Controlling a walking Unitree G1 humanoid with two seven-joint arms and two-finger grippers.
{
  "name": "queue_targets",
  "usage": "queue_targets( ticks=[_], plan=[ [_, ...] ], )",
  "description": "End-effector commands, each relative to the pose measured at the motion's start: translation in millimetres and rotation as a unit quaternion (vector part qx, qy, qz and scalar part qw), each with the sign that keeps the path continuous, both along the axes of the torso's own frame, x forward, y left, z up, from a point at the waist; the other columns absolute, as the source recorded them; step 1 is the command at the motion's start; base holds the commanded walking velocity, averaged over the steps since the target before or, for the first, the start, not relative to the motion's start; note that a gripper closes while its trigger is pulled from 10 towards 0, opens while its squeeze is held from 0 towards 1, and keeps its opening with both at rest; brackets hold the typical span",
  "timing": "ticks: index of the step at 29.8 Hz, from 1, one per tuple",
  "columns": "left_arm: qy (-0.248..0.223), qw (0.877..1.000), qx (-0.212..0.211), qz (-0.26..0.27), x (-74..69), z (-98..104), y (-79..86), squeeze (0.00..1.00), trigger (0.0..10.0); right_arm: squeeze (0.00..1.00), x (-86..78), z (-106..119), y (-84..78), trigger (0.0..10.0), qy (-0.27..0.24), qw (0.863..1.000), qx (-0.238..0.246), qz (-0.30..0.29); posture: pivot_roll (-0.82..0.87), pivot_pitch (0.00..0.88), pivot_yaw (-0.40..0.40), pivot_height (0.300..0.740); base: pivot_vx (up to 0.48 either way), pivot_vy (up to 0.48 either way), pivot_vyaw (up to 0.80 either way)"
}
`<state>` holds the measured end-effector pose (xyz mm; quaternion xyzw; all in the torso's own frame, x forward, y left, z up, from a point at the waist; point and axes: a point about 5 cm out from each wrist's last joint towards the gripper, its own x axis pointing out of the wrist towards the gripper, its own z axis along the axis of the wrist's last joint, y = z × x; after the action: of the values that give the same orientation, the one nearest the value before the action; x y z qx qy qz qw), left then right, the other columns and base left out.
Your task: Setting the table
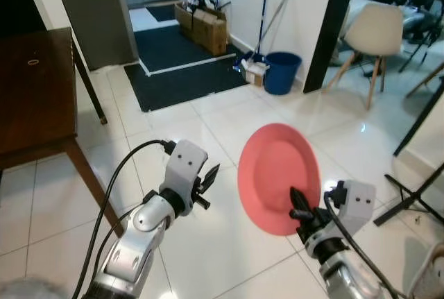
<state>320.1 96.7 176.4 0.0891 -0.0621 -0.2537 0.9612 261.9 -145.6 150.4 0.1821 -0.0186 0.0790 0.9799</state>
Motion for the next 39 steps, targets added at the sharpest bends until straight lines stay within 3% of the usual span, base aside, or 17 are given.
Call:
queue_targets(
  ticks=[1, 22, 31, 36, 37, 38, 39],
  plan=[
    [0.006, 1.0, 0.0, -0.005, -1.2, -3.7, -2.2, 0.0, 10.0, 0.0, -1.9, -1.0, -5.7, 10.0, 0.002, 1.0, -0.004, -0.01, -0.02, 0.111, 0.121, 0.74, 0.48, 0.0, 0.0],
    [0.004, 1.0, 0.001, -0.009, 0.1, -2.5, -3.6, 0.0, 10.0, 0.0, -0.3, -0.1, -4.3, 10.0, -0.002, 1.0, -0.003, -0.011, -0.02, 0.106, 0.128, 0.74, 0.48, 0.0, 0.0],
    [0.001, 1.0, -0.001, -0.01, 0.9, 0.5, -5.0, 0.0, 10.0, 0.0, 2.0, 14.8, -4.8, 10.0, -0.038, 0.999, -0.007, -0.019, -0.02, 0.098, 0.133, 0.74, 0.48, 0.0, 0.0],
    [-0.015, 0.999, -0.028, 0.031, 6.6, 18.4, 1.5, 0.0, 10.0, 0.0, 7.0, 36.1, -5.3, 10.0, -0.08, 0.996, -0.022, -0.031, -0.02, 0.093, 0.139, 0.74, 0.48, 0.0, 0.0],
    [-0.023, 0.996, -0.04, 0.074, 10.1, 25.2, 10.6, 0.0, 10.0, 0.0, 9.5, 42.4, -5.7, 10.0, -0.092, 0.995, -0.028, -0.036, -0.02, 0.091, 0.139, 0.74, 0.48, 0.0, 0.0],
    [-0.023, 0.996, -0.04, 0.074, 10.1, 25.2, 10.6, 0.0, 10.0, 0.0, 9.5, 42.4, -5.7, 10.0, -0.092, 0.995, -0.028, -0.036, -0.02, 0.091, 0.139, 0.74, 0.48, 0.0, 0.0],
    [-0.021, 0.99, -0.061, 0.124, 12.2, 29.7, 22.6, 0.0, 10.0, 0.0, 12.3, 47.9, -4.6, 10.0, -0.103, 0.994, -0.03, -0.037, -0.02, 0.091, 0.139, 0.74, 0.48, 0.0, 0.0]
  ],
)
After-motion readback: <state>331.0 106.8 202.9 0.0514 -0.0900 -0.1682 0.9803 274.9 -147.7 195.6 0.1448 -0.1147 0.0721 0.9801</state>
